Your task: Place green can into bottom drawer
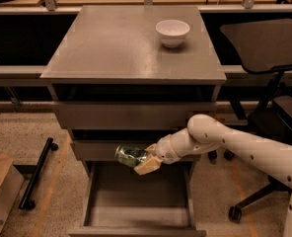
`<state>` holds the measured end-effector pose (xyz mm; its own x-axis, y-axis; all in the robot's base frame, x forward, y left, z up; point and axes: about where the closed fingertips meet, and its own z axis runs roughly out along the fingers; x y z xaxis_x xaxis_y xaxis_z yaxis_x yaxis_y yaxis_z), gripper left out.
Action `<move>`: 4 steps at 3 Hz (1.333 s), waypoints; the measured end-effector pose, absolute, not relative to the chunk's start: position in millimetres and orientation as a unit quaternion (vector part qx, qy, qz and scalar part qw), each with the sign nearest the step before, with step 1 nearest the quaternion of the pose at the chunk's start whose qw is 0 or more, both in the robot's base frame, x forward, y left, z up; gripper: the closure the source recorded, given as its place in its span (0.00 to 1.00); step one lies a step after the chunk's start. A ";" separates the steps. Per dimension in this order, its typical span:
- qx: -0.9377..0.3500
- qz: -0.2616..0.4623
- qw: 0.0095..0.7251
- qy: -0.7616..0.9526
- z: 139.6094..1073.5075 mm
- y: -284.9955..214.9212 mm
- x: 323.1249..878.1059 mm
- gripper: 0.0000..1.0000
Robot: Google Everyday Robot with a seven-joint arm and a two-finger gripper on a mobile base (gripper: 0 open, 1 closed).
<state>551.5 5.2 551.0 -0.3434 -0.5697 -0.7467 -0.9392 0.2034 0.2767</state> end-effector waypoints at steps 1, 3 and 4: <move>-0.500 0.395 0.240 0.732 518.2 15.6 551.6 1.00; -0.505 0.400 0.242 0.725 499.9 23.1 546.3 1.00; -0.496 0.408 0.240 0.728 461.3 20.8 544.1 1.00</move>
Offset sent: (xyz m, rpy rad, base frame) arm 0.0002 0.0096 -0.0300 0.0355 0.0533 0.0038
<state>544.1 20.8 461.3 -0.3932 -0.5266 -0.7537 -0.9178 0.1762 0.3558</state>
